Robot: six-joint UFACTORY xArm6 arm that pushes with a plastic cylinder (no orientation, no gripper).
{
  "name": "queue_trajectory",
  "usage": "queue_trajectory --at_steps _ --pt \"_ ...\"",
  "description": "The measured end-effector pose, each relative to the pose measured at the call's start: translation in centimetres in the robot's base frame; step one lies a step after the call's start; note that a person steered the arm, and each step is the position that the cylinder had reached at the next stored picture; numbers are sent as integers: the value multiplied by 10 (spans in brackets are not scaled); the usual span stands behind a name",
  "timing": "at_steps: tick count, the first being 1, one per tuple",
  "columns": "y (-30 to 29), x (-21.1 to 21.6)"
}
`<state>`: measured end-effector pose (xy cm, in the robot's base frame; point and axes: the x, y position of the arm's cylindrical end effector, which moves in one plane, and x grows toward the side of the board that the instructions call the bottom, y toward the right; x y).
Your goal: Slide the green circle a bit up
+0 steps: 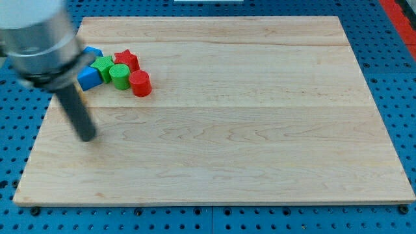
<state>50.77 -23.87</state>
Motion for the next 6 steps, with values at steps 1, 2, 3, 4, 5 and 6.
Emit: queue_trajectory --at_steps 1,2,3,4,5,6 --pt "-55 -17" --pt "-40 -60" --pt "33 -92" --pt "45 -82" --pt "45 -44" --pt "46 -28"
